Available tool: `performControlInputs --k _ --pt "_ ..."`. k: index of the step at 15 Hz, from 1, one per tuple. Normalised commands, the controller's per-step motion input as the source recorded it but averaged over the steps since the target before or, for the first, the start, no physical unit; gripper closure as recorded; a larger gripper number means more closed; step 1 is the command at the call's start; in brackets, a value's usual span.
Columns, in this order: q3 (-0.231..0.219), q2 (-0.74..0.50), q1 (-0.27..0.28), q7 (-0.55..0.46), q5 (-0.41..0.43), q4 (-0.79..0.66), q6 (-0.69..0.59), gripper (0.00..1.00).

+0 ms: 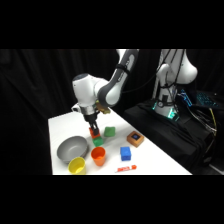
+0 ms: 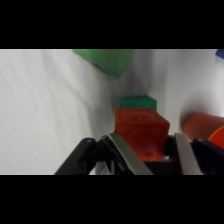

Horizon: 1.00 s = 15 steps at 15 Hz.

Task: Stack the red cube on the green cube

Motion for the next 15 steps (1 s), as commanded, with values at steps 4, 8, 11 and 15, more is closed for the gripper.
performControlInputs --k 4,8,11,15 --pt "0.082 0.12 -0.067 -0.16 0.109 0.23 -0.14 0.77" --pt "0.057 0.07 -0.056 -0.14 0.088 0.18 -0.15 0.20" --pt "0.020 -0.02 -0.021 -0.09 0.034 0.08 -0.14 0.00" --pt "0.003 -0.11 -0.001 -0.07 0.005 0.03 -0.15 0.00"
